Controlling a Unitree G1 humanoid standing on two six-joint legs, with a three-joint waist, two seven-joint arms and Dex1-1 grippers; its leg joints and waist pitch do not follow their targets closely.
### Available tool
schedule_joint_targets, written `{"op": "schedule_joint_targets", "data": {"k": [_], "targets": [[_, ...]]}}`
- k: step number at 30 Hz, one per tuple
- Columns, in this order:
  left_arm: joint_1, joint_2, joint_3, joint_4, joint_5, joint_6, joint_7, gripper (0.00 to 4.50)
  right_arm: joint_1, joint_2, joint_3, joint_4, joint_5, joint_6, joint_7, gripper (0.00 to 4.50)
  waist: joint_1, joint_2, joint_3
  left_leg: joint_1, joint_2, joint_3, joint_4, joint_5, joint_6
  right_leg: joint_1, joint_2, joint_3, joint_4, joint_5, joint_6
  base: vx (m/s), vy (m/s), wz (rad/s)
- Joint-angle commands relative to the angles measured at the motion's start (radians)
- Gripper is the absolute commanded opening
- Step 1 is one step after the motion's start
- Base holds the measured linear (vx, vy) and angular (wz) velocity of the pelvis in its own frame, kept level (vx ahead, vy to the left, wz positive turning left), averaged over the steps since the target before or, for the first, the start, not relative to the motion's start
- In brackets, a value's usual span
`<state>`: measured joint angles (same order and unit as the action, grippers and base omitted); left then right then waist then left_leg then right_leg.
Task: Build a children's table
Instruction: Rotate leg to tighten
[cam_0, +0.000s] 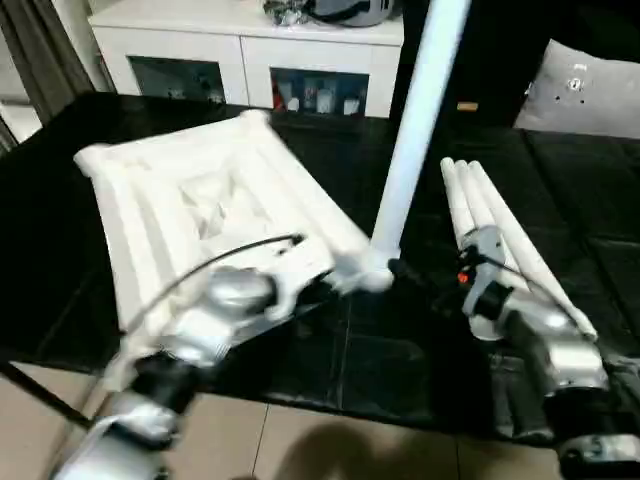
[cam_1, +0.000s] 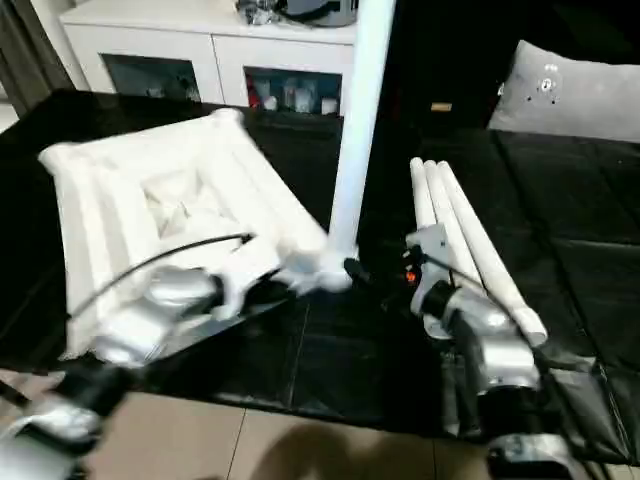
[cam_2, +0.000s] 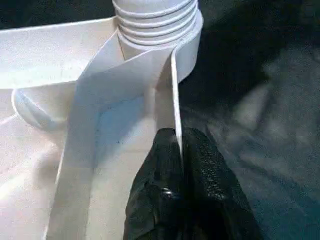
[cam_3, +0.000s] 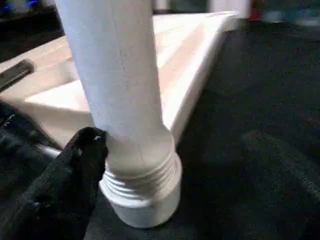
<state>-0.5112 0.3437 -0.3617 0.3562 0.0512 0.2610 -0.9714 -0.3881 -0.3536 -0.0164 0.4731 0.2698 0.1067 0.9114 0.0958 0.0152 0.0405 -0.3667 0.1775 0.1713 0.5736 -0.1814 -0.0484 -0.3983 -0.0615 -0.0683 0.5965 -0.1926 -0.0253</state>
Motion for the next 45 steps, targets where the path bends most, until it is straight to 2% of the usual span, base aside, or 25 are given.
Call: {"op": "schedule_joint_targets", "data": {"k": [1, 3, 9, 11, 14, 15, 20, 22, 23, 24, 26, 31, 32, 33, 35, 36, 37, 38, 39, 40, 42, 43, 44, 45], "targets": [[0.033, 0.018, -0.075, -0.008, -0.002, -0.006, -0.107, 0.0, 0.004, -0.012, 0.022, -0.03, 0.015, 0.023, 0.051, 4.47, 0.003, -0.006, -0.056, 0.008, 0.055, -0.013, -0.056, -0.143, 0.086, 0.056, -0.086, 0.048, -0.064, -0.12, -0.222, 0.0, 0.0, 0.0], [0.034, 0.031, -0.079, -0.014, -0.013, -0.024, -0.137, 0.0, 0.007, -0.018, 0.037, -0.04, 0.021, 0.043, 0.081, 4.47, 0.008, -0.007, -0.056, 0.01, 0.057, -0.013, -0.055, -0.145, 0.08, 0.055, -0.086, 0.049, -0.061, -0.117, -0.225, 0.0, 0.0, 0.0], [0.037, 0.056, -0.08, -0.051, -0.057, -0.016, -0.217, 0.0, 0.002, -0.017, 0.065, -0.032, 0.024, 0.077, 0.123, 4.01, 0.023, -0.007, -0.058, 0.01, 0.058, -0.012, -0.055, -0.136, 0.068, 0.054, -0.088, 0.049, -0.057, -0.111, -0.222, 0.0, 0.0, 0.0], [0.037, 0.057, -0.077, -0.053, -0.057, -0.016, -0.226, 0.0, 0.001, -0.015, 0.069, -0.033, 0.026, 0.087, 0.137, 3.78, 0.022, -0.006, -0.058, 0.009, 0.057, -0.013, -0.055, -0.136, 0.066, 0.055, -0.089, 0.049, -0.057, -0.113, -0.218, 0.0, 0.0, 0.0], [0.036, 0.058, -0.076, -0.05, -0.056, -0.02, -0.235, 0.0, 0.004, -0.013, 0.078, -0.04, 0.023, 0.097, 0.146, 3.67, 0.022, -0.008, -0.059, 0.008, 0.055, -0.012, -0.054, -0.133, 0.064, 0.056, -0.088, 0.049, -0.058, -0.115, -0.214, 0.0, 0.0, 0.0], [0.036, 0.059, -0.077, -0.05, -0.058, -0.02, -0.238, 0.0, 0.006, -0.014, 0.081, -0.042, 0.023, 0.102, 0.15, 3.44, 0.022, -0.008, -0.058, 0.008, 0.055, -0.012, -0.053, -0.131, 0.064, 0.056, -0.088, 0.049, -0.058, -0.117, -0.213, 0.0, 0.0, 0.0], [0.035, 0.06, -0.079, -0.05, -0.064, -0.018, -0.237, 0.0, 0.016, -0.014, 0.088, -0.052, 0.028, 0.115, 0.165, 3.03, 0.022, -0.009, -0.059, 0.008, 0.055, -0.012, -0.052, -0.123, 0.065, 0.056, -0.087, 0.049, -0.056, -0.109, -0.213, 0.0, 0.0, 0.0], [0.036, 0.059, -0.079, -0.05, -0.064, -0.015, -0.236, 0.0, 0.026, -0.014, 0.093, -0.065, 0.029, 0.125, 0.173, 3.03, 0.022, -0.009, -0.06, 0.008, 0.055, -0.012, -0.052, -0.12, 0.066, 0.056, -0.087, 0.049, -0.056, -0.104, -0.214, 0.0, 0.0, 0.0], [0.036, 0.06, -0.078, -0.048, -0.063, -0.015, -0.236, 0.0, 0.03, -0.014, 0.096, -0.07, 0.03, 0.128, 0.176, 2.82, 0.024, -0.009, -0.06, 0.008, 0.054, -0.012, -0.051, -0.121, 0.068, 0.057, -0.087, 0.049, -0.056, -0.105, -0.212, 0.0, 0.0, 0.0], [0.036, 0.06, -0.078, -0.048, -0.063, -0.015, -0.236, 0.0, 0.03, -0.014, 0.096, -0.07, 0.03, 0.128, 0.176, 2.82, 0.024, -0.009, -0.06, 0.007, 0.055, -0.012, -0.051, -0.118, 0.069, 0.057, -0.087, 0.049, -0.056, -0.104, -0.211, 0.0, 0.0, 0.0], [0.038, 0.058, -0.076, -0.045, -0.062, -0.014, -0.232, 0.0, 0.042, -0.013, 0.103, -0.082, 0.031, 0.135, 0.179, 2.62, 0.024, -0.009, -0.059, 0.008, 0.055, -0.012, -0.052, -0.125, 0.067, 0.055, -0.087, 0.049, -0.057, -0.119, -0.208, 0.0, 0.0, 0.0], [0.041, 0.045, -0.065, -0.044, -0.067, -0.003, -0.208, 0.0, 0.069, 0.004, 0.11, -0.117, 0.034, 0.15, 0.161, 2.56, 0.025, -0.012, -0.055, 0.011, 0.056, -0.013, -0.057, -0.163, 0.05, 0.053, -0.09, 0.05, -0.066, -0.204, -0.188, 0.0, 0.0, 0.0], [0.037, 0.025, -0.05, -0.037, -0.061, 0.009, -0.161, 0.0, 0.064, 0.023, 0.099, -0.109, 0.024, 0.155, 0.105, 2.55, 0.024, -0.016, -0.055, 0.011, 0.056, -0.013, -0.057, -0.162, 0.049, 0.053, -0.089, 0.05, -0.066, -0.207, -0.185, 0.0, 0.0, 0.0], [0.034, 0.011, -0.04, -0.031, -0.056, 0.018, -0.128, 0.0, 0.06, 0.037, 0.091, -0.103, 0.016, 0.158, 0.065, 2.55, 0.021, -0.013, -0.054, 0.01, 0.056, -0.014, -0.058, -0.161, 0.043, 0.05, -0.09, 0.051, -0.066, -0.211, -0.187, 0.0, 0.0, 0.0], [0.022, -0.035, -0.002, -0.021, -0.063, 0.074, -0.043, 0.0, 0.037, 0.076, 0.064, -0.069, -0.006, 0.164, -0.051, 2.55, 0.016, -0.014, -0.052, 0.012, 0.055, -0.015, -0.06, -0.172, 0.027, 0.05, -0.091, 0.05, -0.069, -0.243, -0.182, 0.0, 0.0, 0.0], [0.022, -0.035, -0.002, -0.021, -0.063, 0.074, -0.043, 0.0, 0.037, 0.076, 0.064, -0.069, -0.006, 0.164, -0.051, 2.55, 0.014, -0.014, -0.051, 0.012, 0.054, -0.016, -0.061, -0.181, 0.022, 0.05, -0.091, 0.049, -0.073, -0.265, -0.179, 0.0, 0.0, 0.0], [-0.002, -0.116, 0.061, 0.006, -0.056, 0.155, 0.129, 0.0, 0.002, 0.125, 0.041, -0.008, -0.044, 0.147, -0.199, 2.55, 0.013, -0.011, -0.051, 0.011, 0.051, -0.017, -0.061, -0.2, 0.016, 0.05, -0.093, 0.049, -0.076, -0.308, -0.165, 0.0, 0.0, 0.0], [-0.005, -0.125, 0.067, 0.009, -0.055, 0.164, 0.148, 0.0, -0.001, 0.13, 0.039, -0.002, -0.048, 0.145, -0.214, 2.55, 0.003, -0.01, -0.046, 0.013, 0.054, -0.017, -0.064, -0.227, 0.001, 0.043, -0.089, 0.049, -0.08, -0.337, -0.164, 0.0, 0.0, 0.0], [-0.018, -0.176, 0.103, 0.026, -0.047, 0.199, 0.26, 0.0, -0.02, 0.159, 0.026, 0.032, -0.069, 0.142, -0.305, 2.55, 0.004, -0.011, -0.047, 0.017, 0.053, -0.018, -0.062, -0.242, -0.007, 0.043, -0.092, 0.049, -0.083, -0.36, -0.158, 0.0, 0.0, 0.0], [-0.028, -0.222, 0.128, 0.04, -0.039, 0.202, 0.355, 0.0, -0.04, 0.188, 0.008, 0.065, -0.08, 0.149, -0.397, 2.55, -0.003, -0.014, -0.046, 0.014, 0.048, -0.018, -0.062, -0.247, -0.01, 0.045, -0.091, 0.049, -0.086, -0.385, -0.148, 0.0, 0.0, 0.0], [-0.036, -0.259, 0.145, 0.052, -0.03, 0.192, 0.433, 0.0, -0.056, 0.214, -0.009, 0.09, -0.085, 0.159, -0.474, 2.55, -0.004, -0.018, -0.049, 0.014, 0.046, -0.018, -0.059, -0.23, -0.001, 0.044, -0.092, 0.05, -0.088, -0.379, -0.137, 0.0, 0.0, 0.0], [-0.038, -0.273, 0.153, 0.055, -0.023, 0.19, 0.46, 0.0, -0.06, 0.223, -0.016, 0.095, -0.087, 0.164, -0.499, 2.55, -0.004, -0.018, -0.052, 0.007, 0.043, -0.017, -0.058, -0.198, 0.018, 0.048, -0.09, 0.05, -0.085, -0.338, -0.131, 0.0, 0.0, 0.0], [-0.042, -0.289, 0.152, 0.06, -0.018, 0.182, 0.474, 0.0, -0.062, 0.237, -0.022, 0.099, -0.08, 0.147, -0.5, 2.55, -0.002, -0.018, -0.054, 0.008, 0.044, -0.016, -0.056, -0.19, 0.025, 0.047, -0.09, 0.051, -0.085, -0.321, -0.131, 0.0, 0.0, 0.0], [-0.045, -0.301, 0.152, 0.063, -0.014, 0.176, 0.483, 0.0, -0.063, 0.246, -0.027, 0.102, -0.075, 0.133, -0.5, 2.9, -0.001, -0.017, -0.057, 0.005, 0.044, -0.015, -0.054, -0.166, 0.036, 0.049, -0.09, 0.052, -0.078, -0.271, -0.137, 0.0, 0.0, 0.0]]}}
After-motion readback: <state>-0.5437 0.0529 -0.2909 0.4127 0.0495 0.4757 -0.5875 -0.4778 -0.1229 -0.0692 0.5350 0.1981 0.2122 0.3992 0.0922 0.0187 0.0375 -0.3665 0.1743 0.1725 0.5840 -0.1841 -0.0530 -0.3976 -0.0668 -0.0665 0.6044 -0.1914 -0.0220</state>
